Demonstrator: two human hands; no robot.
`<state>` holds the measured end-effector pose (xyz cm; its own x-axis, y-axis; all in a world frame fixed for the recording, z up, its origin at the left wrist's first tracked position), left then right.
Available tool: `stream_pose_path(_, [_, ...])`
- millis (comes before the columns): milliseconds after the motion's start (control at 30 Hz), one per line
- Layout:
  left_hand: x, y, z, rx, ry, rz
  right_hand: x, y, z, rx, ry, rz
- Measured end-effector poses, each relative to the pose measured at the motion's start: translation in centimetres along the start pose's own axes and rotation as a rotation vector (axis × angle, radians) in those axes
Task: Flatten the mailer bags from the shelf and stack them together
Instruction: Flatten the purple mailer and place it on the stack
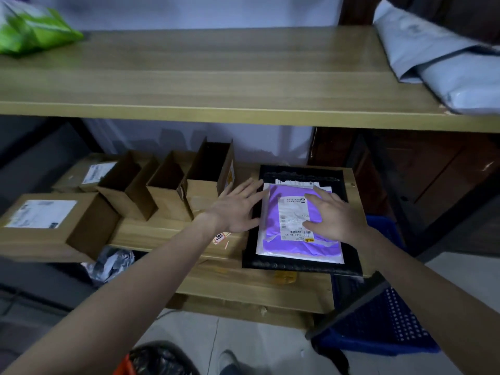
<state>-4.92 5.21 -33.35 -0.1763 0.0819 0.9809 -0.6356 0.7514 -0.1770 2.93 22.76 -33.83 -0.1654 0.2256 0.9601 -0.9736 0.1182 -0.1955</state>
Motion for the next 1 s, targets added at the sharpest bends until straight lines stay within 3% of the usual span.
stream_pose_path(300, [7.7,-7.9,-2.8,-0.027,-0.108,-0.157,8.5,-6.0,6.4,0.197,0.039,-0.173])
stream_pose_path(567, [16.3,-16.3,-4.5,-0.034,-0.23,-0.403,16.7,-12.3,13.9,0.413,0.072,-0.284])
stream_pose_path(800, [23.0,-20.9,-1.7,-0.025,-0.306,-0.628,22.9,-13.7,19.1,0.604,0.234,-0.44])
stream_pose_path(1000, [27.6,-22.6,3.5,0.039,-0.223,-0.813,28.0,-10.8,23.1,0.703,0.357,-0.591])
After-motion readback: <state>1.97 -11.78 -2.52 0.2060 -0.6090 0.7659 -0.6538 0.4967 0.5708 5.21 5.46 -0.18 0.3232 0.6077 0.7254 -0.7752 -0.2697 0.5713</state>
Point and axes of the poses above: each hand's wrist, its own y-axis towards the middle knuckle, its own x-axis out of the back of the hand, z = x × y, the point moved 7 cm from there along y, towards the middle knuckle
